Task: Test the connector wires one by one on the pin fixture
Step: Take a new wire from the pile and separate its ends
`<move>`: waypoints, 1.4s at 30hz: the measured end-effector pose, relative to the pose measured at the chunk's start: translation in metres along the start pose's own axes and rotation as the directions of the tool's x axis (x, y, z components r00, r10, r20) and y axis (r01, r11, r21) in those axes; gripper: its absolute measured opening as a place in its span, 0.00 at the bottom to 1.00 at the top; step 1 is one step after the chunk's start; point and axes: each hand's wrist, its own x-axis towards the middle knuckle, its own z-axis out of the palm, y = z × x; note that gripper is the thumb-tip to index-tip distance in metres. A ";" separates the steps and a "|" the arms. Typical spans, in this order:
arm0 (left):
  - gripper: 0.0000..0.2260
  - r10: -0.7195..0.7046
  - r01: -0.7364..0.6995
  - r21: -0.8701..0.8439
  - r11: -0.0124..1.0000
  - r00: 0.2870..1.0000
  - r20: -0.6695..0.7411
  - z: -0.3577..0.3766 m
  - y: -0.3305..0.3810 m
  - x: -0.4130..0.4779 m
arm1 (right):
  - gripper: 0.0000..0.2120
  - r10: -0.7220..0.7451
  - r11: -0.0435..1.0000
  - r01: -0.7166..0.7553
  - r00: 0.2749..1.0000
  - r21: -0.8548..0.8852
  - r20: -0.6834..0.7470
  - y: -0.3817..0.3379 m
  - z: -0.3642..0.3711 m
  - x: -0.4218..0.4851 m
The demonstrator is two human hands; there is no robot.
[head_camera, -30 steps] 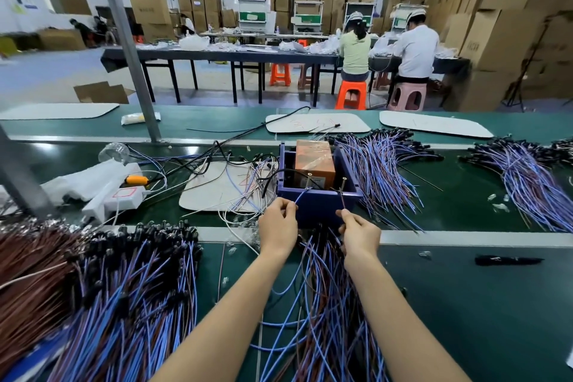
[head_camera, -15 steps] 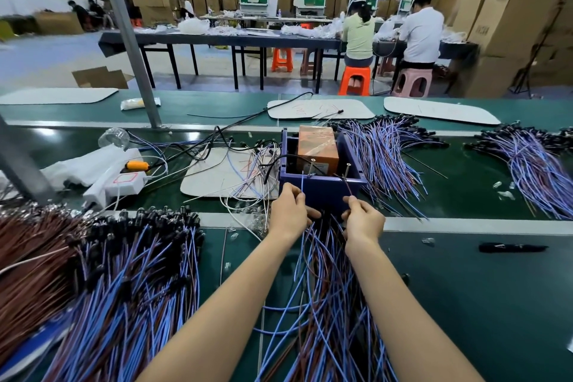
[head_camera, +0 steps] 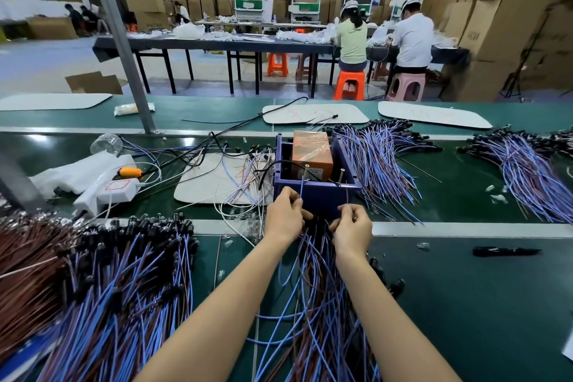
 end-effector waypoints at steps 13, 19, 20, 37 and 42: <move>0.08 0.012 -0.004 0.152 0.988 0.998 -0.056 -0.002 0.003 0.008 | 0.10 -0.010 0.992 0.017 0.998 -0.126 0.054 -0.001 0.002 0.001; 0.07 -0.003 0.015 0.208 0.978 0.998 -0.057 -0.003 0.004 0.011 | 0.10 -0.004 0.993 0.013 0.997 -0.118 0.073 -0.001 0.003 0.003; 0.08 0.000 0.013 0.220 0.975 0.998 -0.063 -0.003 0.004 0.011 | 0.10 -0.005 0.993 0.014 0.997 -0.118 0.074 -0.001 0.003 0.003; 0.07 -0.011 0.029 0.255 0.966 0.997 -0.074 -0.004 0.006 0.012 | 0.09 0.011 0.995 -0.004 0.998 -0.102 0.068 -0.001 0.002 0.004; 0.08 -0.014 0.034 0.259 0.965 0.997 -0.081 -0.003 0.007 0.011 | 0.09 0.015 0.994 -0.009 0.998 -0.108 0.063 -0.001 0.003 0.004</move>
